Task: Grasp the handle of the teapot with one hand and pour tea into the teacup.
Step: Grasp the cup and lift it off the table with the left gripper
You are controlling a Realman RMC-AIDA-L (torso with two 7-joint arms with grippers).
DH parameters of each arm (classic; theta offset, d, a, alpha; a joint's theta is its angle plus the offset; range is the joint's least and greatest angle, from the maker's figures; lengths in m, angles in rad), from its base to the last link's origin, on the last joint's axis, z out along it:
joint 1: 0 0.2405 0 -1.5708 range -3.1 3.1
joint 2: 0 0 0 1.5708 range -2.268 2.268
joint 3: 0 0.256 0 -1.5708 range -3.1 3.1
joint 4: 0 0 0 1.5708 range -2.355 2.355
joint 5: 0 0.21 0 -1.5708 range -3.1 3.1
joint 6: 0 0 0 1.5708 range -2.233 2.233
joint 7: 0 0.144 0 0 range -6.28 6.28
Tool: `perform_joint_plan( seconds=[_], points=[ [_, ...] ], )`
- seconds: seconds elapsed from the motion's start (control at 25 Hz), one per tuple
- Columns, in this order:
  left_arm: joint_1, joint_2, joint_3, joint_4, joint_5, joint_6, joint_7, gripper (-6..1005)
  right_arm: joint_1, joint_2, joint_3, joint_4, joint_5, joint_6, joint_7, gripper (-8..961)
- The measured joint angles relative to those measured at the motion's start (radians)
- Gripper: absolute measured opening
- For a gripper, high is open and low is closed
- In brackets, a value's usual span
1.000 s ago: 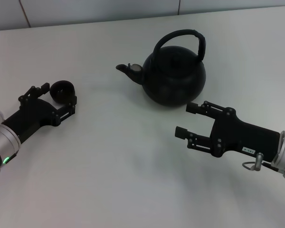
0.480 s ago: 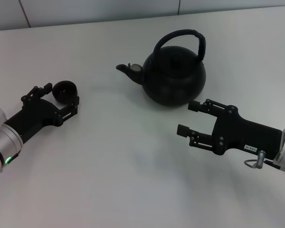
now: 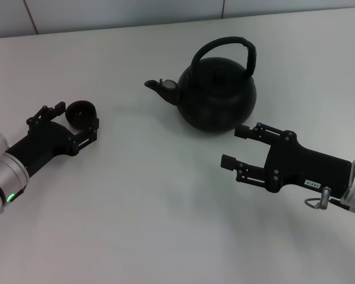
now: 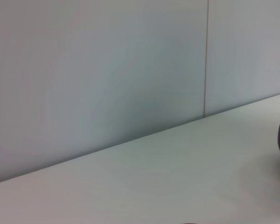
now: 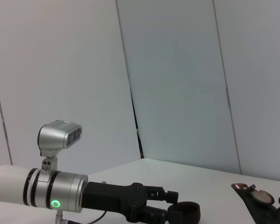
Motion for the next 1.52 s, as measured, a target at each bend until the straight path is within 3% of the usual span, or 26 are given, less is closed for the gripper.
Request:
perform_joint_plan(
  seconds=[1.52],
  points=[
    [0.002,0.000,0.003,0.005,0.004,-0.001,0.000,842,0.000,0.000,0.000,-0.003,0.004,0.000,0.000,739]
  ],
)
